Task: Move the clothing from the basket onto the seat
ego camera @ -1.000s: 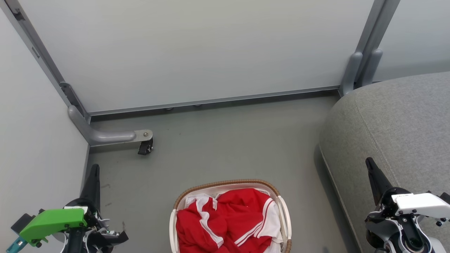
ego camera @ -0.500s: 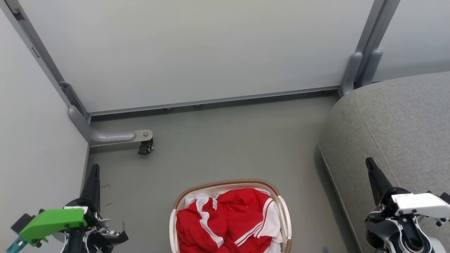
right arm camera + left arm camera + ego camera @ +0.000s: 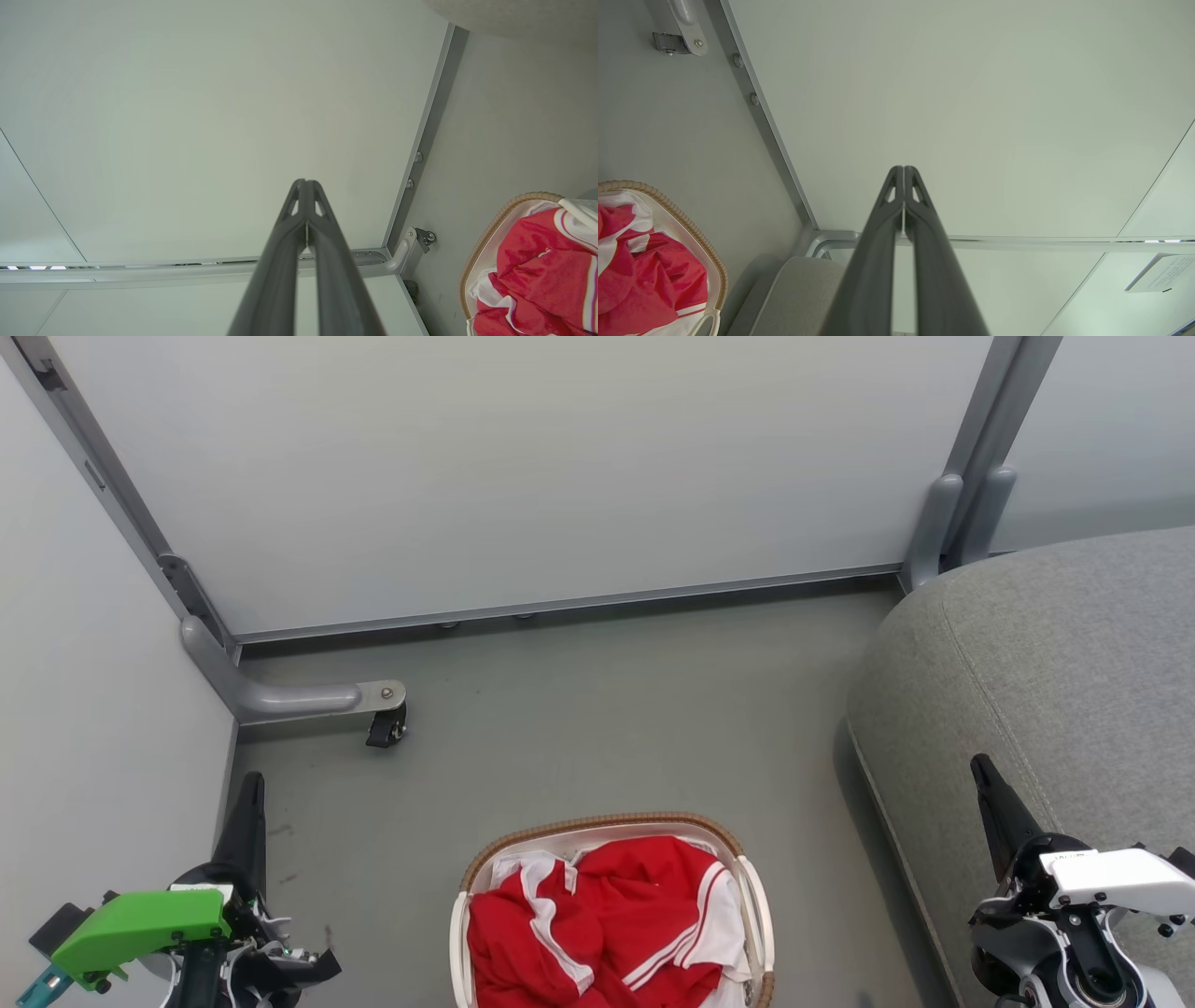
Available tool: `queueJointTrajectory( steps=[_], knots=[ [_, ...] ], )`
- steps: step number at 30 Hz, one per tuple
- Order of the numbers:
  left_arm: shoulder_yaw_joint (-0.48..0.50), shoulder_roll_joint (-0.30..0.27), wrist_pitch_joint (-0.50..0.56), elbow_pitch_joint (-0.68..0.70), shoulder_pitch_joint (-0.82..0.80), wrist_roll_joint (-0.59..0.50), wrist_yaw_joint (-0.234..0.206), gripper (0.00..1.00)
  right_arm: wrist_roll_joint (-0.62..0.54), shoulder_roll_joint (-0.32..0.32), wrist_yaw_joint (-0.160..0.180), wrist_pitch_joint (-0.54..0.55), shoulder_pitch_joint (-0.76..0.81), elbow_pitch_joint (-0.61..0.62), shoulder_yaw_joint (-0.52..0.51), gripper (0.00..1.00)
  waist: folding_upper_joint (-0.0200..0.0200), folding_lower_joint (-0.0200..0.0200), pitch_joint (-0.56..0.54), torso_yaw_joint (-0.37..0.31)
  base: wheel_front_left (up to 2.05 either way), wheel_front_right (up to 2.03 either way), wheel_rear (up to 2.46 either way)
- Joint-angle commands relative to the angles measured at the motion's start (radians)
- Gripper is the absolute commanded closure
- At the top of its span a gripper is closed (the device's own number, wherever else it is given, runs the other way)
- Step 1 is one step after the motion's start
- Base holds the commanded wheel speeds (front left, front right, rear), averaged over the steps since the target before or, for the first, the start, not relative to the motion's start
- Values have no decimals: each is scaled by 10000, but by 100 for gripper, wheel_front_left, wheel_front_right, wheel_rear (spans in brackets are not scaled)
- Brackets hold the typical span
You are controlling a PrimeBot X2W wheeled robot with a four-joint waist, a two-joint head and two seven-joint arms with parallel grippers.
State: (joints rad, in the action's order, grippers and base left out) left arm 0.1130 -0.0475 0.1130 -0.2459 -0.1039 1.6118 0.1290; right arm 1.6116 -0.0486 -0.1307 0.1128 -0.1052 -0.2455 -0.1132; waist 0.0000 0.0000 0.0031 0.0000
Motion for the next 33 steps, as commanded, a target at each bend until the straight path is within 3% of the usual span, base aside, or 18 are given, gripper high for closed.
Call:
queueJointTrajectory(
  steps=[1,5,6,21,33],
  knots=[
    [24,-86,9,3,-128,8,66,100,12,-56,-25,20,-94,-8,-18,100,0,0,0,0,0,0,0],
    [24,-86,9,3,-128,8,66,100,12,-56,-25,20,-94,-8,-18,100,0,0,0,0,0,0,0],
    [-6,10,-1,-26,11,-1,-4,0,-2,10,2,-3,15,-27,3,0,0,0,0,0,0,0,0],
    [-708,60,-582,-121,295,-374,-16,0,-685,83,3,-581,361,-249,240,0,0,0,15,1,0,0,0],
    [-1036,41,-1114,233,343,-1708,-8,0,-3036,59,2,-1115,437,385,-12,0,0,0,28,9,0,0,0]
  ],
)
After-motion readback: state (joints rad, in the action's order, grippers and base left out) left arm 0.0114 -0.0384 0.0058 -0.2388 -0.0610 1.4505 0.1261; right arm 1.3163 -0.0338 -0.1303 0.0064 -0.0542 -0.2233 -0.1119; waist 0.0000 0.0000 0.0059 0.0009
